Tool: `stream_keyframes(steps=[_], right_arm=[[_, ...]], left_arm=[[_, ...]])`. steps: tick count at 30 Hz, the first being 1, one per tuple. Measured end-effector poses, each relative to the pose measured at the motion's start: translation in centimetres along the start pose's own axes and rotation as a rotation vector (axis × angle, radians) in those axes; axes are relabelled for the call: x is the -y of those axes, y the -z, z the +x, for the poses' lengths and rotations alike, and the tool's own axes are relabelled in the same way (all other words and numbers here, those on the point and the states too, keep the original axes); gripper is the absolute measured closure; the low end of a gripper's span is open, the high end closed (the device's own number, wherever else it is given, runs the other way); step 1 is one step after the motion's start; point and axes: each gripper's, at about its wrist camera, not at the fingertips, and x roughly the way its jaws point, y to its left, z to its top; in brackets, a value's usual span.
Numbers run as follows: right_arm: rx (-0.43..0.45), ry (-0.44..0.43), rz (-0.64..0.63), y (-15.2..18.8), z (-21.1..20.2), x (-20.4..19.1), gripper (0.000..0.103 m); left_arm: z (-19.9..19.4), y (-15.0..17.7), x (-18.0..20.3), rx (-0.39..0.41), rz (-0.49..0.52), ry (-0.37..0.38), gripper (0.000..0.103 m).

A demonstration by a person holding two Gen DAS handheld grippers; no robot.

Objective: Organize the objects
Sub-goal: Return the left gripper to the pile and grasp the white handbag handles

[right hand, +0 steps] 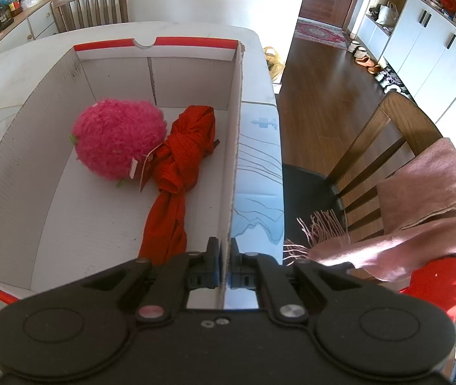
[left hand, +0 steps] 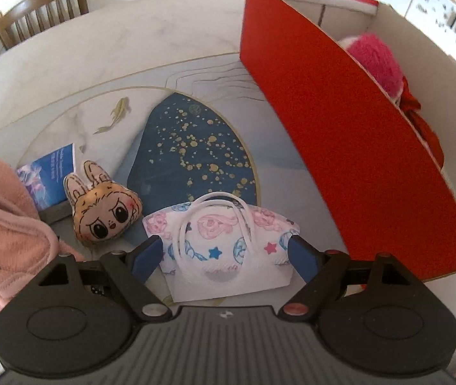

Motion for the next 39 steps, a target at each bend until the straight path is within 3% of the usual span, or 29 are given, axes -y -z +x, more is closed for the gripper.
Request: stream_keyframes(steps=[4, 11, 16, 19, 21, 24, 33, 39], right_arm=[[0.0, 0.0, 0.002, 0.0, 0.0, 0.0, 0.099], [0.001, 0.0, 0.001, 0.0, 0.0, 0.0, 0.099], [-0.001, -0.001, 0.001, 0.0, 0.1, 0.0, 0.099], [-0.001, -0.001, 0.002, 0.0, 0.1, 0.1, 0.099], [-0.001, -0.001, 0.002, 0.0, 0.1, 0.1, 0.099], [-0.001, -0.001, 0.001, 0.0, 0.1, 0.1, 0.099], [-0.001, -0.002, 0.002, 0.0, 0.2, 0.1, 0.1], [-0.002, 0.0, 0.0, 0.0, 0.2, 0.1, 0.1]], left_arm=[[0.2, 0.6, 1.0, 0.007, 0.046, -0.024, 0.011], [0.3, 0.7, 1.3, 0.013, 0.039, -0.029, 0.012], [-0.2, 0.8, 1.4, 0.026, 0.036, -0.035, 0.031], [-0.5, 0.8, 1.2, 0.037, 0.026, -0.04, 0.049], [-0.7, 0.8, 0.8, 0.042, 0.008, -0.045, 0.068], [-1.1, 0.8, 0.1, 0.05, -0.028, -0.028, 0.079], [-2.6, 0.1, -0.6, 0.095, -0.052, -0.001, 0.092], [-5.3, -1.7, -0.9, 0.149, -0.054, 0.041, 0.092]])
